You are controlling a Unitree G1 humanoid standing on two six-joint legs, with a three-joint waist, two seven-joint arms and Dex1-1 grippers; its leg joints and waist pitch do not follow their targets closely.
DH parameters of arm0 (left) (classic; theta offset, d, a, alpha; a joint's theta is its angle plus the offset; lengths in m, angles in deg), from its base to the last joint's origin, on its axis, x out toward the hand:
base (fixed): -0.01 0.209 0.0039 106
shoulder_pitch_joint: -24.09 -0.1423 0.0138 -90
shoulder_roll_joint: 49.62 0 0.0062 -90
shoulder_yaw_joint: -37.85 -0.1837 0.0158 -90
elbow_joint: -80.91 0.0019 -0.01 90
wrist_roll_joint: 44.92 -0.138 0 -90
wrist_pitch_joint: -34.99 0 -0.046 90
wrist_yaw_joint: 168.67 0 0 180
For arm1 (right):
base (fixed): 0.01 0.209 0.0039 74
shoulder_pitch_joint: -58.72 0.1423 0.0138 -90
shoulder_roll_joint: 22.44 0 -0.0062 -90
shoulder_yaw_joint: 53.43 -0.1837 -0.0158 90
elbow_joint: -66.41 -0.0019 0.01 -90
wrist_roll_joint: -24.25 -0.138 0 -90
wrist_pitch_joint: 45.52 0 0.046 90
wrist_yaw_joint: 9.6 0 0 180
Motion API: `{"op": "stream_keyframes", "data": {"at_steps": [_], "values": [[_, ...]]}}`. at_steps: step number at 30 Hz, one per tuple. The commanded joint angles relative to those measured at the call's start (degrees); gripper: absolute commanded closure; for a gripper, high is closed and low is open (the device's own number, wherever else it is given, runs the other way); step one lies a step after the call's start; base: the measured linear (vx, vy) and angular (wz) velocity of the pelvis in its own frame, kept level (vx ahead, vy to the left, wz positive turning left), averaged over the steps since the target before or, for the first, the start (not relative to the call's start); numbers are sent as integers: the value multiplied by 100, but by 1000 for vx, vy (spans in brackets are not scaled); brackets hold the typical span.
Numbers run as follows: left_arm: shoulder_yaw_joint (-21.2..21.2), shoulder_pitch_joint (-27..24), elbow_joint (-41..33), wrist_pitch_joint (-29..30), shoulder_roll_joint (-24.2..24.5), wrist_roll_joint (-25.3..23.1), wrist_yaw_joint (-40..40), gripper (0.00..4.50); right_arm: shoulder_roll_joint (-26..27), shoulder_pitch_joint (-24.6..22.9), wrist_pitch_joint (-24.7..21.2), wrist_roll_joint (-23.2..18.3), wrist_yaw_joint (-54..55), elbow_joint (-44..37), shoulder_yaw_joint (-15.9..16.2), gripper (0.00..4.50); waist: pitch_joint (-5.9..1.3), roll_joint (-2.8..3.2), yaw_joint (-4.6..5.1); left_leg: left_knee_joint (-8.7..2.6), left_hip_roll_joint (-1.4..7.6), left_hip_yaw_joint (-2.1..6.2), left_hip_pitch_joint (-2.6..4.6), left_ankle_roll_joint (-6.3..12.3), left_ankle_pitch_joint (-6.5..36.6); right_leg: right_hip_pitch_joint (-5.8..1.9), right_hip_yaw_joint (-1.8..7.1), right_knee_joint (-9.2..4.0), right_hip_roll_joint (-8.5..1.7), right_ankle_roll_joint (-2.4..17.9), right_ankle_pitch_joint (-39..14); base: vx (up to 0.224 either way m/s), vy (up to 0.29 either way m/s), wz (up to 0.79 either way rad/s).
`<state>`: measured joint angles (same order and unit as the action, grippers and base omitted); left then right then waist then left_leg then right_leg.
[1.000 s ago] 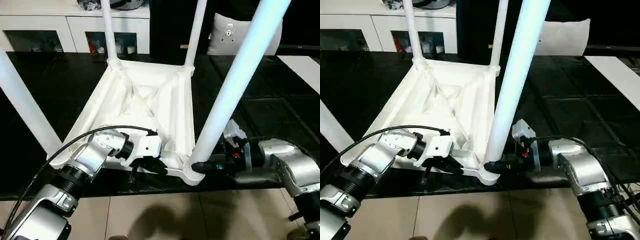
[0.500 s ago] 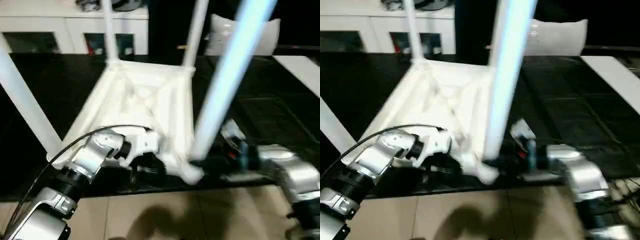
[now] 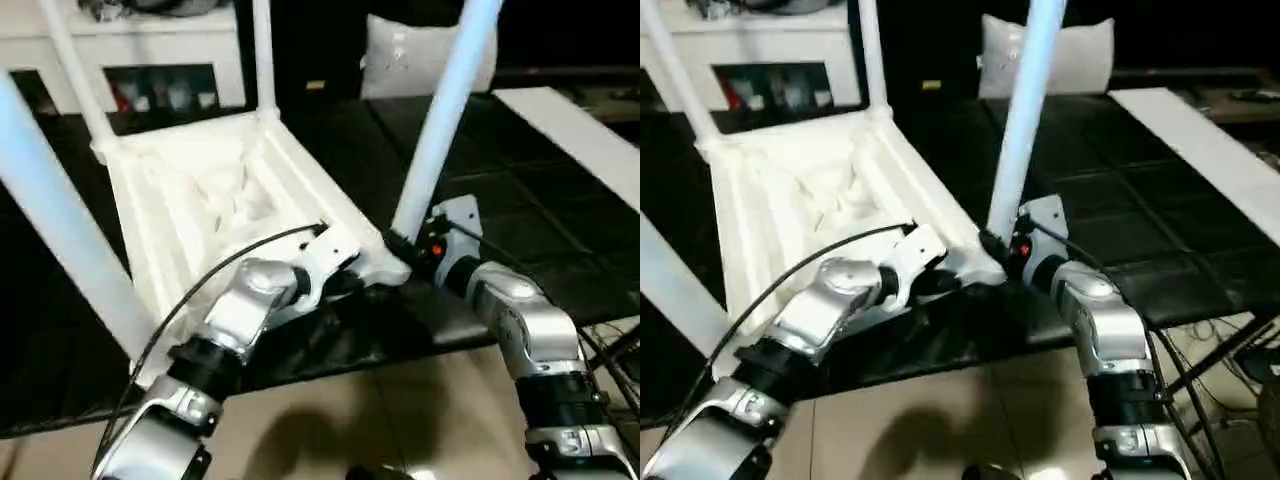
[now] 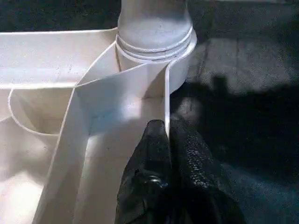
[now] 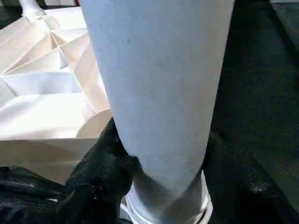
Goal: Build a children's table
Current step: Rotate leg to tighten
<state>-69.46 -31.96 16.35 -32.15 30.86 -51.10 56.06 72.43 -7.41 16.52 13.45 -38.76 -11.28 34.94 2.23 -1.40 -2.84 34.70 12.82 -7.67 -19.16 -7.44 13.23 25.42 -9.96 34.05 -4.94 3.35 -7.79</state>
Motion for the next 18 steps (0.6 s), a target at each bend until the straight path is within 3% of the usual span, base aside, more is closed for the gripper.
{"op": "stream_keyframes", "data": {"at_steps": [1,4,9,10,13,18], "values": [[-104,17,-345,-208,-80,93,138,450,140,-39,-14,-105,-210,-163,244,162,-443,-36,-70,-287,-104,-143,-205,635,-127,-590,308,-444,-249,50,-1591,0,0,0],[-162,-31,-332,-374,69,91,234,450,-40,-109,234,-144,-434,-218,232,141,-428,-21,-76,-306,-85,-149,-169,619,134,-589,301,-508,-272,51,-1905,0,0,0],[-300,-75,-297,-810,350,173,766,450,-409,-151,528,-272,-1060,-186,218,91,-416,-29,-106,-307,-96,-159,-169,642,276,-589,296,-545,-271,-62,-2101,0,0,0],[-390,-80,-227,-1147,578,179,1173,450,-789,-185,632,-256,-1642,-213,339,84,-418,-22,-126,-311,-84,-155,-151,648,279,-584,291,-545,-264,-56,-2108,0,0,0],[-481,-68,-156,-1492,794,196,1558,450,-1137,-212,687,-235,-2168,-225,476,54,-401,-2,-190,-323,-57,-158,-120,656,334,-568,303,-553,-275,-28,-2143,0,0,0],[-752,-5,38,-2173,1294,68,2282,450,-1753,-236,758,-371,-3289,-184,705,54,-414,-8,-317,-343,1,-150,-88,635,315,-573,333,-492,-294,127,-1953,0,0,0]]}}
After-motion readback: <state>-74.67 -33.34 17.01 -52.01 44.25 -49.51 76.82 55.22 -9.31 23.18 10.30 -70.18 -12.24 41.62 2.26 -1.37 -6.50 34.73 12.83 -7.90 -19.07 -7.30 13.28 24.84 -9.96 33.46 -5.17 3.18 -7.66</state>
